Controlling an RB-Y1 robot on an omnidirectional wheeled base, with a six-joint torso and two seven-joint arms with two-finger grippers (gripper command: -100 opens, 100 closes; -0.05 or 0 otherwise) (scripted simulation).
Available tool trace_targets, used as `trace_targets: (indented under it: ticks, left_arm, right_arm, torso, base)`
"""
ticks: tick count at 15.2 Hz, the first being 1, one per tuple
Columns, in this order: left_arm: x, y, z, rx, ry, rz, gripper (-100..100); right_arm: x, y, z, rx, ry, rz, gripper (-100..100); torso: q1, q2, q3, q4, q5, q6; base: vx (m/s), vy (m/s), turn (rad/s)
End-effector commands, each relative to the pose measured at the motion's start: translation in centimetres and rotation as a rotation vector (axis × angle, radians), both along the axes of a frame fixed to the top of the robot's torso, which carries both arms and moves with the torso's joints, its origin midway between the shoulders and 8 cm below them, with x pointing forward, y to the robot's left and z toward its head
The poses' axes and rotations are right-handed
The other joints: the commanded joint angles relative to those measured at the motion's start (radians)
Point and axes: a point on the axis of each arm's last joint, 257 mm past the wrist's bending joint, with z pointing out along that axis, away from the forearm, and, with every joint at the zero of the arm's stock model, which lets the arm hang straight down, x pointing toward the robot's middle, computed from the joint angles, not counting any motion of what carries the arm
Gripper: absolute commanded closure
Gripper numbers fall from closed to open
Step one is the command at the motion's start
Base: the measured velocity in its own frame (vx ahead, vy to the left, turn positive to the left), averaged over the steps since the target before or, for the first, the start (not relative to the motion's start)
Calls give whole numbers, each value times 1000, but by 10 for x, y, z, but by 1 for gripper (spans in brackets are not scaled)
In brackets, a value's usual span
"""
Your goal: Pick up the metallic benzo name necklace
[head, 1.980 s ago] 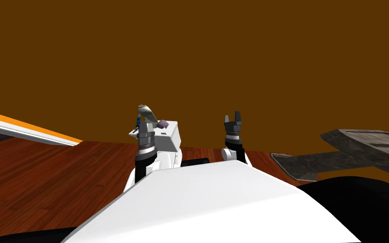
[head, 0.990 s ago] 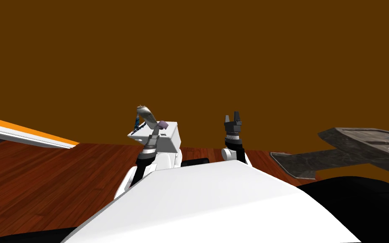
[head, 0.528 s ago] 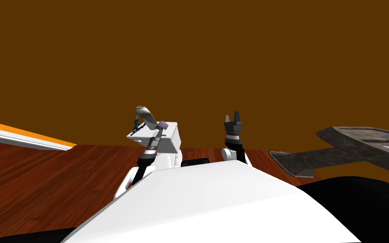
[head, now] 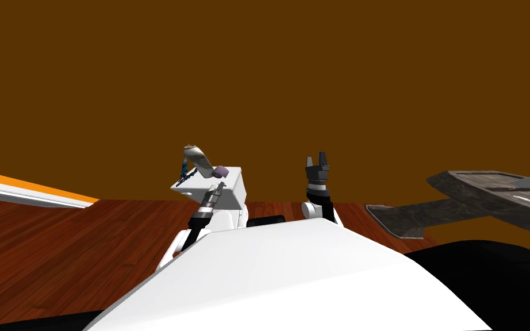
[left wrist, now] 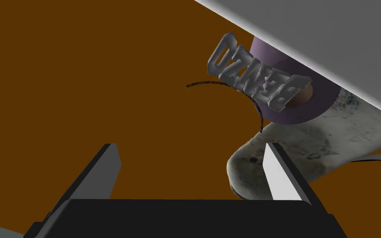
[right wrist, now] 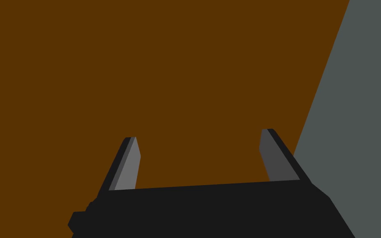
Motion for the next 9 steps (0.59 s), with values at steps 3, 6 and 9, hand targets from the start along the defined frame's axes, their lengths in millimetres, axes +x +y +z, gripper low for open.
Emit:
trace_targets:
  ticks: [3, 6, 9]
  left_arm:
    - [2, 9, -28, 59, 55, 29, -100]
    - [2, 15, -46, 98, 91, 47, -100]
    - [1, 16, -37, 86, 77, 43, -100]
  right_arm:
    - [0, 0, 0, 0, 0, 0, 0]
    - [0, 0, 0, 0, 0, 0, 0]
    - [0, 0, 0, 0, 0, 0, 0]
  torso:
    - [0, 0, 0, 0, 0, 0]
    - [-1, 0, 0, 0, 0, 0]
    - [-2, -2, -1, 0, -1, 0]
  base:
    - [12, 3, -23]
    - [12, -6, -30]
    - [46, -13, -25]
